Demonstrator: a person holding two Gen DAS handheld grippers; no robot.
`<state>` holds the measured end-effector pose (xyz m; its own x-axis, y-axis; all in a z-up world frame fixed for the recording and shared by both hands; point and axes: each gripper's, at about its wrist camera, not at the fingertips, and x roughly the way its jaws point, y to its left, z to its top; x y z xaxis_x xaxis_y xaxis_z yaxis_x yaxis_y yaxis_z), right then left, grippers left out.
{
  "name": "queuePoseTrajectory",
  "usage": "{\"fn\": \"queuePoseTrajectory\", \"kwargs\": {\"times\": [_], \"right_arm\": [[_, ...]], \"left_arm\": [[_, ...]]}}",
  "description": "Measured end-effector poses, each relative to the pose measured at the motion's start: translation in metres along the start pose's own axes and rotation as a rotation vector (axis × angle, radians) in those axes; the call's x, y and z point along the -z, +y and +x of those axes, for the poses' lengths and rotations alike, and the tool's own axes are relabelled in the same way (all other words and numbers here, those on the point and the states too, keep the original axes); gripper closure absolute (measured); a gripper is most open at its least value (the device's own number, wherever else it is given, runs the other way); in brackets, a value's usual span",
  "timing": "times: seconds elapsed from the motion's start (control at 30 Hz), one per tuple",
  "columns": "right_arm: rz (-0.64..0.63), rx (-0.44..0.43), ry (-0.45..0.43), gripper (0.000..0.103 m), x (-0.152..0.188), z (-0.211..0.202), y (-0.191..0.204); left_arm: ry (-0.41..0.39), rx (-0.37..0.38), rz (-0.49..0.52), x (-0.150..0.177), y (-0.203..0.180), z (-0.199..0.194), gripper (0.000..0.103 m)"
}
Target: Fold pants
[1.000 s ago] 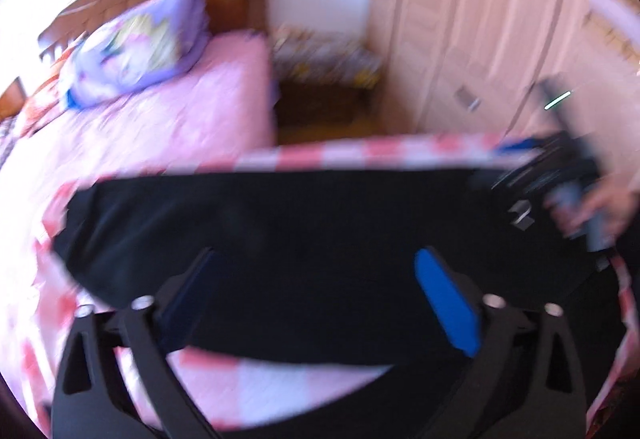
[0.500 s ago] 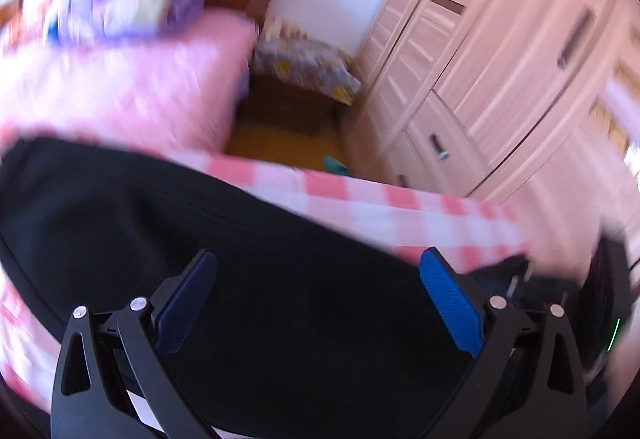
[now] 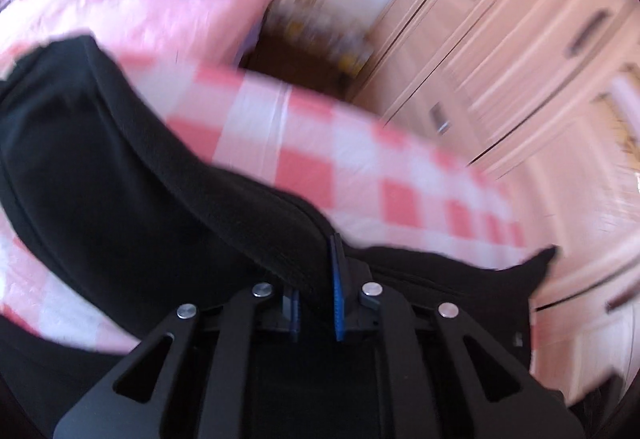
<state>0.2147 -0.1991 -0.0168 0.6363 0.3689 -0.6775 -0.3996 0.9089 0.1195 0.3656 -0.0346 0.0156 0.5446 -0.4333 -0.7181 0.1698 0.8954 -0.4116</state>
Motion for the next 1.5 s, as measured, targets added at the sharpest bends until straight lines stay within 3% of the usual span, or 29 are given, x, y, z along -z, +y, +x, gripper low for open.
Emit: {"fn": "queuePoseTrajectory", "kwargs": {"times": [0.03, 0.07, 0.23, 0.37, 0.43, 0.5, 0.63, 0.67, 0.7, 0.77, 0.87, 0.9, 1.03, 1.13, 1.17, 1.3, 1.5], "right_arm": [[0.078, -0.04, -0.023, 0.057, 0.008, -0.01, -0.009], [0.167, -0.066, -0.054, 0.005, 0.018, -0.021, -0.019], [0.421, -0.074, -0.197, 0.004, 0.058, -0.056, -0.052], [0.519, -0.063, -0.225, 0.004, 0.07, -0.067, -0.062], [0.571, -0.01, -0.201, 0.004, 0.071, -0.065, -0.069], [0.624, 0.023, -0.179, 0.004, 0.07, -0.059, -0.076], [0.73, 0.102, -0.237, 0.004, 0.055, -0.058, -0.102], [0.764, 0.116, -0.244, 0.004, 0.052, -0.056, -0.111], [0.8, 0.123, -0.252, 0.004, 0.048, -0.053, -0.119], [0.866, 0.133, -0.27, 0.004, 0.044, -0.045, -0.138], [0.942, 0.129, -0.298, 0.008, 0.046, -0.036, -0.152], [0.943, 0.107, -0.335, 0.017, 0.045, -0.034, -0.156], [0.975, 0.052, -0.371, 0.032, 0.045, -0.033, -0.169], [0.962, 0.07, -0.351, 0.061, 0.039, -0.031, -0.176], [0.962, 0.073, -0.361, 0.084, 0.042, -0.03, -0.174], [0.942, 0.086, -0.425, 0.086, 0.082, -0.063, -0.152], [0.941, 0.067, -0.441, 0.086, 0.092, -0.061, -0.155]], "left_arm": [[-0.037, 0.019, 0.015, 0.005, -0.002, -0.014, 0.092], [-0.063, 0.041, 0.033, 0.013, -0.006, -0.027, 0.092], [-0.094, 0.082, 0.045, 0.055, -0.005, -0.059, 0.092], [-0.123, 0.076, 0.056, 0.101, 0.005, -0.061, 0.091], [-0.101, 0.086, 0.031, 0.119, 0.021, -0.058, 0.091], [-0.088, 0.113, -0.003, 0.128, 0.04, -0.052, 0.09], [-0.105, 0.155, -0.016, 0.137, 0.053, -0.047, 0.085], [-0.121, 0.167, -0.026, 0.136, 0.055, -0.049, 0.079], [-0.131, 0.16, -0.036, 0.137, 0.059, -0.051, 0.063], [-0.13, 0.143, -0.072, 0.137, 0.065, -0.05, 0.054], [-0.117, 0.175, -0.137, 0.133, 0.077, -0.049, 0.043], [-0.116, 0.186, -0.164, 0.132, 0.082, -0.049, 0.042], [-0.122, 0.197, -0.166, 0.131, 0.082, -0.049, 0.042], [-0.121, 0.194, -0.152, 0.129, 0.077, -0.048, 0.039], [-0.121, 0.196, -0.155, 0.128, 0.076, -0.047, 0.039], [-0.128, 0.213, -0.188, 0.13, 0.085, -0.051, 0.038], [-0.103, 0.25, -0.255, 0.121, 0.089, -0.051, 0.023]]}}
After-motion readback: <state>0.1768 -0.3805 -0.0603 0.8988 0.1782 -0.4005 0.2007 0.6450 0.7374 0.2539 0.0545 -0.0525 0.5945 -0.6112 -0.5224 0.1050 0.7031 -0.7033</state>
